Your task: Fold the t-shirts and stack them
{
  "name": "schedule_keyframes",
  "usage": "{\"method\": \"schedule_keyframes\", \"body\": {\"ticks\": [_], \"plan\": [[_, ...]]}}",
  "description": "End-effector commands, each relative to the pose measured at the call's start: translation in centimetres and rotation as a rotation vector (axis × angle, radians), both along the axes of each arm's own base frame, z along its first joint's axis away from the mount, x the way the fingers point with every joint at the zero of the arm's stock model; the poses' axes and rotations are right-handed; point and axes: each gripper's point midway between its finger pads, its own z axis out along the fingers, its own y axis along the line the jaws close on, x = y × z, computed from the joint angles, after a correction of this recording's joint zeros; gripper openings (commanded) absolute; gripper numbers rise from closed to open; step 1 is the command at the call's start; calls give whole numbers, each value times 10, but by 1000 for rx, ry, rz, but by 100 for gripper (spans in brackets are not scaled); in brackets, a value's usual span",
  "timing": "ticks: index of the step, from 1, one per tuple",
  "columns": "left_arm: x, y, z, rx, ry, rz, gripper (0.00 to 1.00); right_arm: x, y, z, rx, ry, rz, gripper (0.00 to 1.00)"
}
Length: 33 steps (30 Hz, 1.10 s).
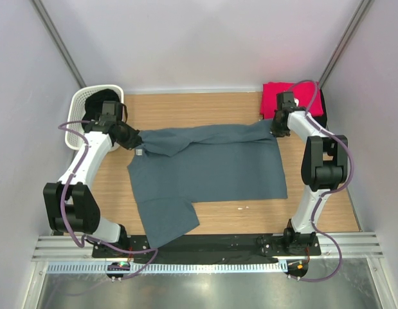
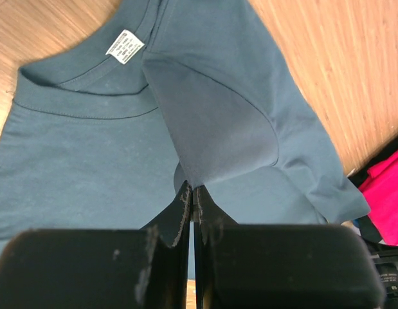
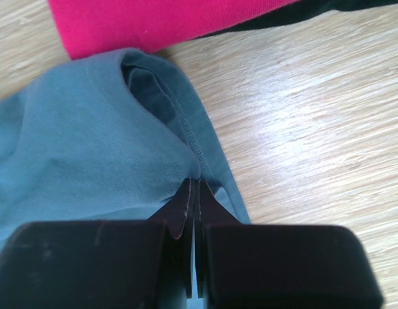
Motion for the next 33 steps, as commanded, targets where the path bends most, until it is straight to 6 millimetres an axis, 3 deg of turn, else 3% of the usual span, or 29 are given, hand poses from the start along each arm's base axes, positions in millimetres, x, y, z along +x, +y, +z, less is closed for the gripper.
{"method": "schedule_keyframes", "body": {"ticks": [1,6,9,16,29,33], "plan": [[-3,1,9,0,-29,-10,0,4,-10,-4,-35,-11,-42,1],[-2,5,8,8,-23,-6,0,-2,-13,-7,-50,6,-47,1],[1,-2,10,-32,-30,-19,0,-4,-13,-11,-52,3,-45,1],[-1,-15,38,-97,-53,-55,0,0,-13,-25,-46,11,-51,1],[-33,-16,31,-98,18,-28,0,-4,-14,-33,-56,35,-51,1],[-41,-17,17,-86,51,-34,0,-4,-13,-34,-49,39,-48,1]]}}
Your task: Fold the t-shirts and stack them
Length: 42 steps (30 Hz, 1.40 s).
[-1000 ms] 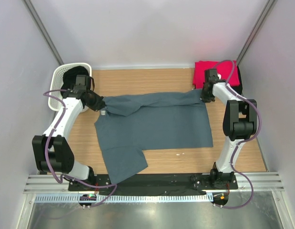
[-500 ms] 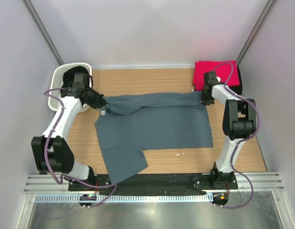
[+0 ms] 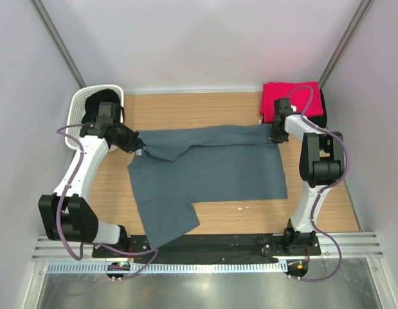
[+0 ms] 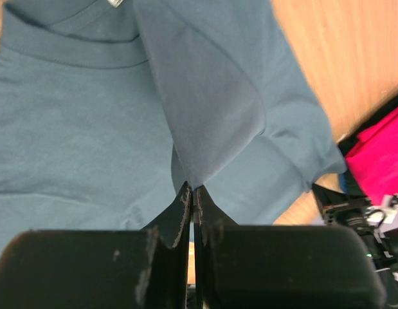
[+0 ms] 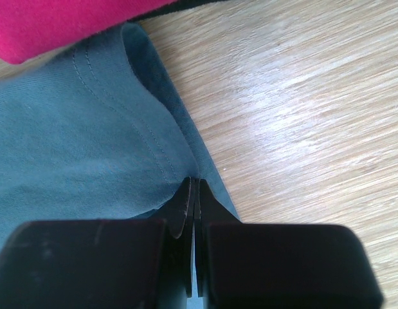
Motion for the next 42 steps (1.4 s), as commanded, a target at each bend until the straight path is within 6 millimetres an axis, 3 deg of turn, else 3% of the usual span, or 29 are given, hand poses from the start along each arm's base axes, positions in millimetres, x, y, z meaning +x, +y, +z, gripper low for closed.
{"method": "schedule_keyframes", "body": {"ticks": [1,5,17,21,26,29,30,32,37,41,42], "plan": [[-18,-3,-16,0,49,-4,0,5,-5,5,-14,-24,-16,1],[-24,-8,-31,-8,71,0,0,5,-6,6,-18,-17,-17,1],[-30,12,-80,134,154,-3,0,-7,-8,-8,-31,61,-12,1],[-42,19,-105,187,212,-12,0,-3,-5,0,-18,70,4,15],[-45,4,-111,186,198,-69,1,-2,0,15,8,76,24,30],[-44,-1,-108,195,186,-88,2,5,5,39,29,54,39,62],[-45,0,-108,201,187,-87,2,5,6,49,34,45,43,80],[-48,2,-108,206,194,-82,2,1,6,63,37,51,43,96],[-56,6,-119,234,246,-82,1,1,11,140,43,-86,41,99],[-58,14,-126,278,274,-71,2,-12,56,166,186,-165,105,99],[-58,15,-127,285,270,-71,2,-19,88,167,229,-171,166,98]]}}
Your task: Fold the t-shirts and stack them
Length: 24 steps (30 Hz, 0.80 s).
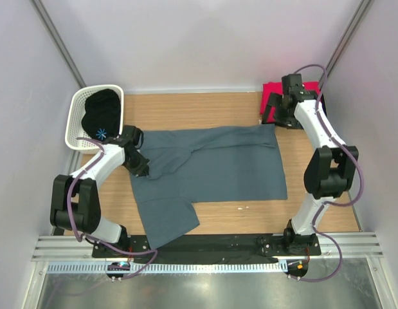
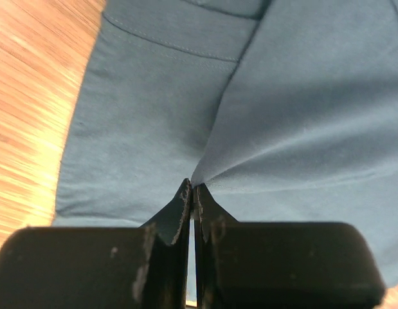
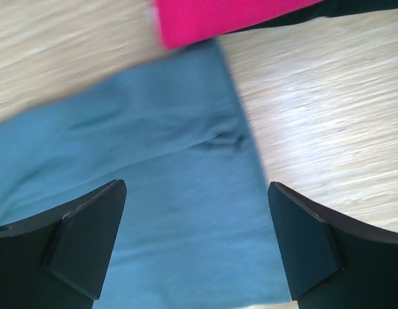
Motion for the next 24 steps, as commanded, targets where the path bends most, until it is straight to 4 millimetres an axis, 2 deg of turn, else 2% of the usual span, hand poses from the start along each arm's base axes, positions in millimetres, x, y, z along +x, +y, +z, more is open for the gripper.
{"method": "schedule_keyframes", "body": {"ticks": [1,2,3,4,6,7,9,10,11,12,13,14,15,16,24], "plan": [[-1,11,-3,65,-4,1,2,-15,77,50,157,-144,122,97],[1,11,-2,69,-15,1,2,-20,98,52,172,-162,152,96],[2,11,-2,70,-24,1,2,-34,133,35,211,-130,181,91],[3,12,-1,68,-30,4,2,-35,164,35,287,-150,231,88],[7,10,-1,63,-50,4,1,-47,205,12,394,-95,235,81],[7,10,-3,63,-50,4,0,-54,243,13,444,-114,303,80],[9,11,-5,65,-63,9,0,-62,277,-3,471,-92,323,74],[7,12,-8,68,-59,13,0,-62,293,-3,485,-106,342,74],[8,12,-9,69,-67,16,0,-73,318,-1,499,-105,391,72],[8,11,-10,65,-72,18,0,-76,331,-6,508,-96,411,71],[9,11,-11,64,-80,23,0,-77,342,-20,502,-75,422,69],[7,11,-14,62,-77,26,0,-81,359,-19,498,-80,449,67],[7,11,-14,58,-79,26,0,-81,363,-24,484,-74,452,67],[7,11,-13,56,-88,28,0,-81,367,-40,461,-51,443,66],[12,12,-4,56,-152,32,0,-78,386,-62,448,-55,420,54]]}}
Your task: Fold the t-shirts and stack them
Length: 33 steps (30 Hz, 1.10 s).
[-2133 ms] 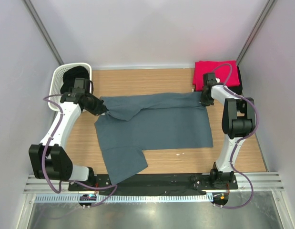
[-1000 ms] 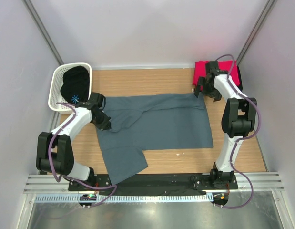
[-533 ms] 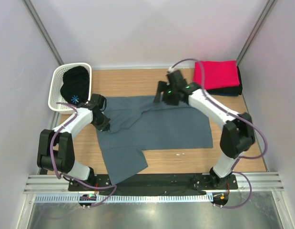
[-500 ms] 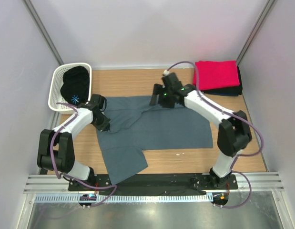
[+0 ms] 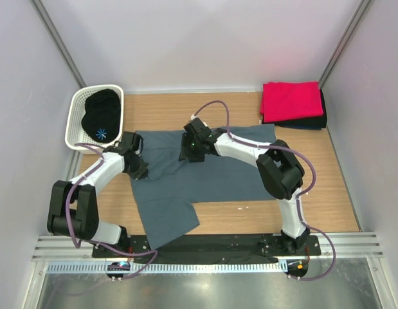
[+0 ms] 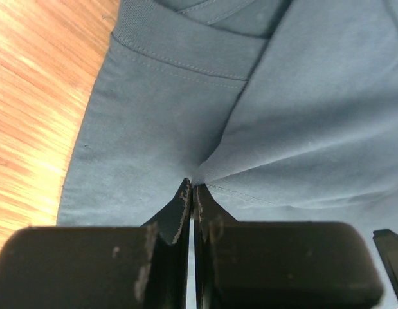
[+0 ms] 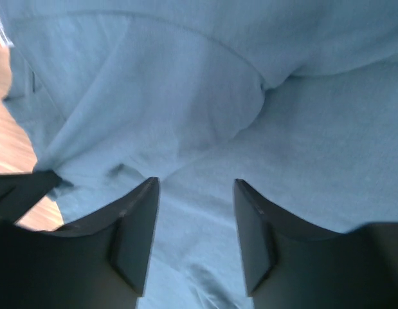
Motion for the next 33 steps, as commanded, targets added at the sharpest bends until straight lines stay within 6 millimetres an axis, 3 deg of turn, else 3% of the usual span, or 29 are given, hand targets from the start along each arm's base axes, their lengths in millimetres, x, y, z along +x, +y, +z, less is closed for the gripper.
{"method": "schedule_keyframes", "body": {"ticks": [1,8,15,17,18,20,22,23,24,27,30,31,33], "plan": [[13,3,13,17,-83,16,0,23,19,26,65,-89,-42,52],[17,3,13,15,-85,14,0,26,27,13,48,-81,-25,49],[14,6,8,43,-47,21,1,26,18,9,-38,-93,-28,49],[3,12,2,69,5,29,7,27,18,11,-50,-98,-13,49],[-1,14,0,77,24,27,16,25,16,12,-60,-94,-7,50],[-3,15,3,84,22,17,21,26,16,24,-62,-116,14,50],[-5,18,11,103,19,-1,32,25,14,33,-76,-126,42,54],[-4,20,17,113,8,-3,37,32,17,50,-77,-162,61,54],[-1,22,28,126,-2,-4,47,31,10,54,-110,-158,69,57],[11,31,58,179,-60,-5,63,43,1,83,-127,-204,71,66],[29,33,86,209,-143,-38,66,49,-6,95,-89,-208,64,66],[40,33,101,210,-190,-38,65,47,-8,89,-78,-184,70,63],[52,31,111,212,-237,-55,64,44,-6,85,-62,-171,72,62]]}}
